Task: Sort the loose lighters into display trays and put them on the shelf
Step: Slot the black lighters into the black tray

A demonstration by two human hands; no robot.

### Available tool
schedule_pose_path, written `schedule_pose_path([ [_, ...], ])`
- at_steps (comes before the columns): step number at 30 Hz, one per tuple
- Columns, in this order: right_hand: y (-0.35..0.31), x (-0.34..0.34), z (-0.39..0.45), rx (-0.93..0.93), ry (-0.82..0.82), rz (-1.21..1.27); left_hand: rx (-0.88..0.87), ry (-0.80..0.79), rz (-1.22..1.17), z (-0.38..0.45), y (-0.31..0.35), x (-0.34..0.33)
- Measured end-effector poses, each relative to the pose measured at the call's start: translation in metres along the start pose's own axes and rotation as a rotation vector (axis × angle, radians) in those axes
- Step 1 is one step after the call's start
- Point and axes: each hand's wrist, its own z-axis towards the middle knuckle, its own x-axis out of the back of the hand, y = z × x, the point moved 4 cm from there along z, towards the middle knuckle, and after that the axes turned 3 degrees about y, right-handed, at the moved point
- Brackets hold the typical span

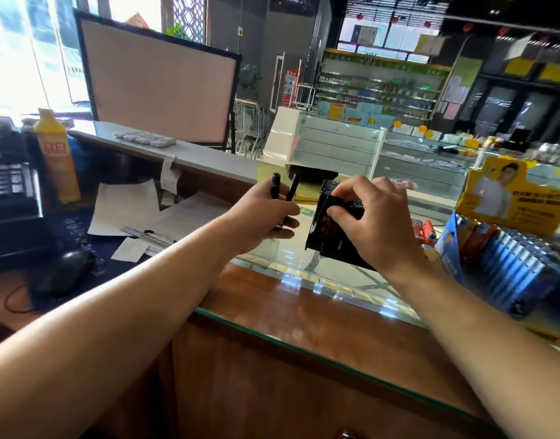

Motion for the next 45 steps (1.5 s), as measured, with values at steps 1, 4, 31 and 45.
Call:
schedule_pose_path([
  [1, 0.001, -0.002, -0.001, 0.009, 0.011, -0.022, -0.013, 0.01, -0.01, 0.001, 0.0, 0.001],
  [4, 0.003, -0.004, -0.003, 0.035, 0.056, -0.074, -0.059, 0.039, -0.046, 0.002, 0.002, 0.005],
  [31, 0.011, -0.007, -0.012, -0.013, -0.075, -0.07, -0.157, -0.067, -0.074, -0.013, 0.007, -0.002],
  [45, -0.009, 0.015, -0.011, -0.08, 0.047, 0.188, -0.223, -0.143, 0.056, -0.021, 0.008, -0.009],
])
